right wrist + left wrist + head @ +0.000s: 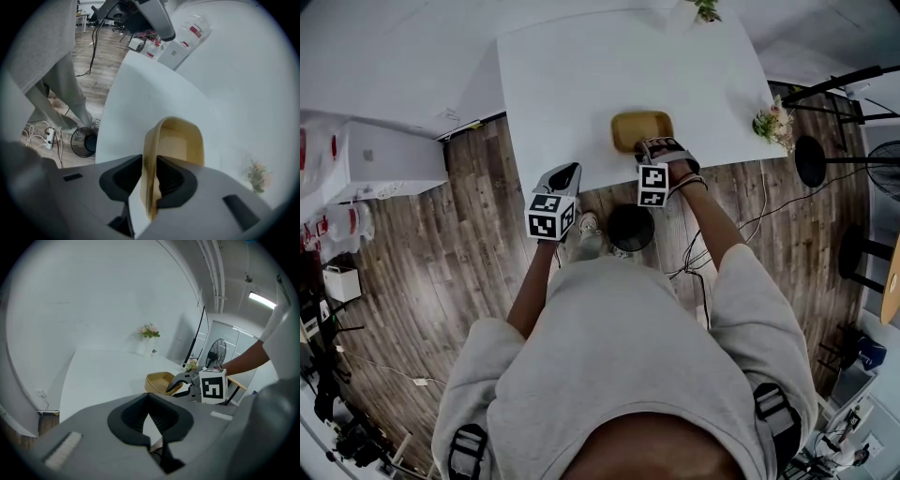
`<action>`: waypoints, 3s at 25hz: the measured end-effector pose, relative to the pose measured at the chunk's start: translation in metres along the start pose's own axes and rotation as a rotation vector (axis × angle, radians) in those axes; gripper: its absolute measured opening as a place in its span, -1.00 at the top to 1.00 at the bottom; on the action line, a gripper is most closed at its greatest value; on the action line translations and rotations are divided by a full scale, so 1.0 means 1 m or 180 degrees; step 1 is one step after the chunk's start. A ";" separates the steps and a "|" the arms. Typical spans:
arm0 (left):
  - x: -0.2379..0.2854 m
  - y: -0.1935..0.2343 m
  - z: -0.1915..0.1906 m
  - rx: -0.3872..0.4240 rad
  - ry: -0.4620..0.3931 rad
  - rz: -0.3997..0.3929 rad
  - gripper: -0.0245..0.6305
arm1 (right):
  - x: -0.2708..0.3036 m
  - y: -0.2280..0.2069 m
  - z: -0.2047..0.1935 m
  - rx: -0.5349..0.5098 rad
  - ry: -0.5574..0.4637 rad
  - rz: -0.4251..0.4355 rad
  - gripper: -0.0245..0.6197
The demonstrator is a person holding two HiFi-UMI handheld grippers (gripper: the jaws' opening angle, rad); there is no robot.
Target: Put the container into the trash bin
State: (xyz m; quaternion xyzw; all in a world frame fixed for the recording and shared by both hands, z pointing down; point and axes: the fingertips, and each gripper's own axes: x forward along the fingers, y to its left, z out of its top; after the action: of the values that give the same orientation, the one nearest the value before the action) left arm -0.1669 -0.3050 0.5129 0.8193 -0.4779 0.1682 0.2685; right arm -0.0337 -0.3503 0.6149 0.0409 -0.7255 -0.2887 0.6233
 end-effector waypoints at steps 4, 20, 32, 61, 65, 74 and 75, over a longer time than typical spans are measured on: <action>-0.001 0.003 0.002 -0.0004 -0.0013 -0.0011 0.89 | 0.002 -0.002 0.002 0.0035 0.0014 -0.0017 0.66; -0.007 -0.010 0.001 0.0056 -0.0048 -0.0040 0.89 | -0.016 -0.001 -0.001 0.0214 0.0075 -0.0220 0.74; -0.007 -0.049 0.000 0.0187 -0.0075 -0.0192 0.89 | -0.060 0.024 0.003 0.0721 -0.0023 -0.0429 0.76; -0.016 -0.145 -0.014 0.0514 -0.0066 -0.0371 0.89 | -0.189 0.071 -0.060 0.4571 -0.1313 -0.1063 0.79; -0.016 -0.159 -0.025 0.0496 -0.0033 -0.0325 0.89 | -0.202 0.087 -0.069 0.4668 -0.1408 -0.1088 0.79; -0.021 -0.175 -0.049 0.0428 0.0103 -0.0254 0.89 | -0.204 0.118 -0.072 0.4728 -0.1444 -0.0955 0.79; -0.021 -0.174 -0.053 0.0420 0.0127 -0.0245 0.89 | -0.202 0.121 -0.071 0.4742 -0.1448 -0.0932 0.79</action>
State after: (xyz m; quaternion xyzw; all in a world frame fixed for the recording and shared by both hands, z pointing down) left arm -0.0259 -0.1892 0.4952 0.8495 -0.4285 0.2051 0.2296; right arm 0.1127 -0.1916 0.4977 0.4824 -0.8246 0.1925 0.2240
